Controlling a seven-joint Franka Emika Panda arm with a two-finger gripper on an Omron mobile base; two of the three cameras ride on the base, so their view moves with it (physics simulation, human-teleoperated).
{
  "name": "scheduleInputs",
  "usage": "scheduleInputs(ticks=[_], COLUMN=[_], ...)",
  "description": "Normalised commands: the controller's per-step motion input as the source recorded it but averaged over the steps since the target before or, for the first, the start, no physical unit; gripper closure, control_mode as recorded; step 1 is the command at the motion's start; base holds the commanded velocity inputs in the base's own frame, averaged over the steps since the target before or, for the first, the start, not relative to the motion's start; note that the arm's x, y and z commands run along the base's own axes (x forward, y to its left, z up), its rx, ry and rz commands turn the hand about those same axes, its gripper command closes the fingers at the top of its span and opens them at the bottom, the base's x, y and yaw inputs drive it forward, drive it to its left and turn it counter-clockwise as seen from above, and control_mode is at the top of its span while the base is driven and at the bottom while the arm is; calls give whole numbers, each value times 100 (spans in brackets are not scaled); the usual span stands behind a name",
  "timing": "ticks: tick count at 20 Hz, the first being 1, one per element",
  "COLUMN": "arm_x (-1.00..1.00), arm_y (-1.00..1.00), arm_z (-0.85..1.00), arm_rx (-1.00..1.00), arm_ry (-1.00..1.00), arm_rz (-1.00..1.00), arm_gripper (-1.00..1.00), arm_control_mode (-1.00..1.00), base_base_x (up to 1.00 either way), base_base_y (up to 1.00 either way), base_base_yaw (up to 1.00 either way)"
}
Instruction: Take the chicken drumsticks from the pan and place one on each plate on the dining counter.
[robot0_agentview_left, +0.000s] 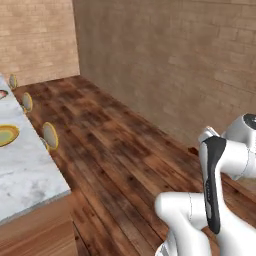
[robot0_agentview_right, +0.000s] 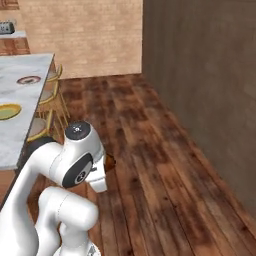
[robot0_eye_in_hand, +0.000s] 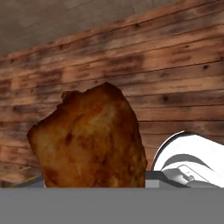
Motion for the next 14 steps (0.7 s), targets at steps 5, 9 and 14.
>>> scheduleInputs(ticks=[5,9,14], arm_x=[0,0,0], arm_y=[0,0,0], arm_z=[0,0,0], arm_rx=[0,0,0], arm_ry=[0,0,0], arm_rz=[0,0,0], arm_gripper=[100,100,100], arm_control_mode=[100,100,100], base_base_x=[13,39,51], base_base_y=[-58,-53,-64], base_base_yaw=[73,74,65])
